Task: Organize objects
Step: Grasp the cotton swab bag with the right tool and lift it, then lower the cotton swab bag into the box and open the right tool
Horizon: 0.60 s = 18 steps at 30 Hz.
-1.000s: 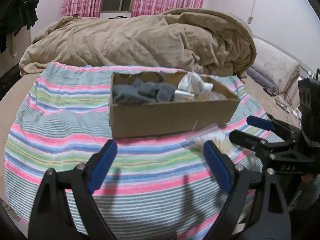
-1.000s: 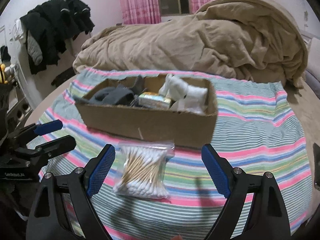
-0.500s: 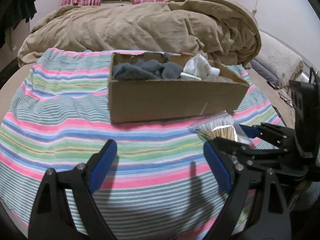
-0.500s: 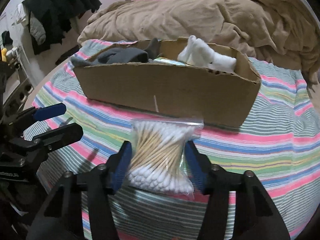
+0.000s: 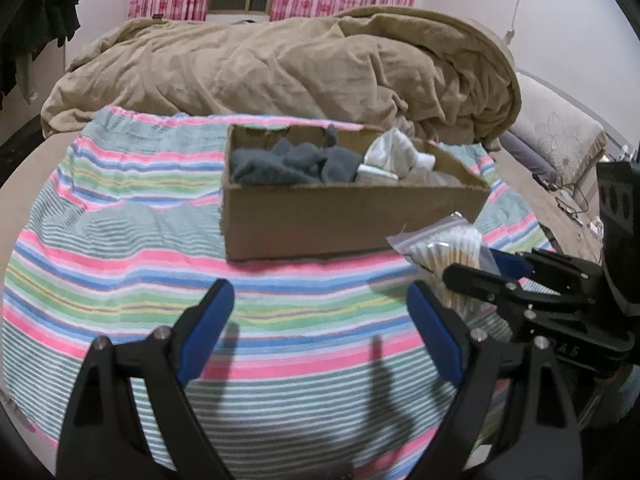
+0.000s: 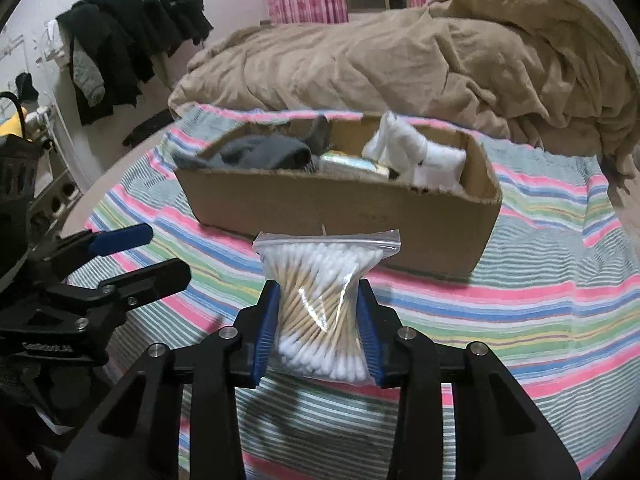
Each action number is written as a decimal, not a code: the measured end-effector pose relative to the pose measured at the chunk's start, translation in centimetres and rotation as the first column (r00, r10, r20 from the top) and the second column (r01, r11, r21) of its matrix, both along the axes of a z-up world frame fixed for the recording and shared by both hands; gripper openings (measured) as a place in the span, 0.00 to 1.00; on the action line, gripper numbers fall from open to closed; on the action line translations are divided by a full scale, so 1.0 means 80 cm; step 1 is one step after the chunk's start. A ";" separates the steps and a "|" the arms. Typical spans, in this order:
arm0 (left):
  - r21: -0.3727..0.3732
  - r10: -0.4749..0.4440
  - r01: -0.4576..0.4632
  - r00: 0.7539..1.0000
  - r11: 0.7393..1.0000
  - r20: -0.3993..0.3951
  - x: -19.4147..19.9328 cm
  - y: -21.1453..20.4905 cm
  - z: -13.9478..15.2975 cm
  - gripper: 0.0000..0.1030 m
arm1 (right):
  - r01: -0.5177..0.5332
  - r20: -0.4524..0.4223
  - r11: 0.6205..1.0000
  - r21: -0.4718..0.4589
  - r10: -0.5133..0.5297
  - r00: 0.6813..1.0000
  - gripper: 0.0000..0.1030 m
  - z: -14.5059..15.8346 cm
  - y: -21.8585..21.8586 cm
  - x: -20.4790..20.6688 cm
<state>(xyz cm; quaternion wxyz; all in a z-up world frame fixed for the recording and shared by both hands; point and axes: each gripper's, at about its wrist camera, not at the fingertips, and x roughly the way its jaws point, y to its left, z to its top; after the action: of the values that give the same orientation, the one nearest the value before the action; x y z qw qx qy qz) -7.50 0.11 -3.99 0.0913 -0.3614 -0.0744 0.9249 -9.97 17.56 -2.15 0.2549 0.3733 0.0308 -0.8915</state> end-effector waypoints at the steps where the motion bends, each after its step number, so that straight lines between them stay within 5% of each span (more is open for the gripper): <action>1: 0.006 0.003 -0.003 1.000 1.000 -0.005 -0.001 0.000 0.004 0.87 | -0.001 -0.008 1.000 -0.010 0.001 1.000 0.38 0.004 0.000 0.001; 18: 0.048 0.075 -0.069 0.988 0.996 -0.137 -0.015 -0.018 0.053 0.87 | 0.095 -0.117 0.977 -0.191 -0.119 0.986 0.38 0.072 0.038 -0.034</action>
<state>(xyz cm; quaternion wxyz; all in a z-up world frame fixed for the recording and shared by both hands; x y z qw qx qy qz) -8.72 -1.34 0.23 0.0706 -0.2911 -0.1010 0.9487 -12.72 20.63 3.59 0.2375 0.2915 -0.0558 -0.9249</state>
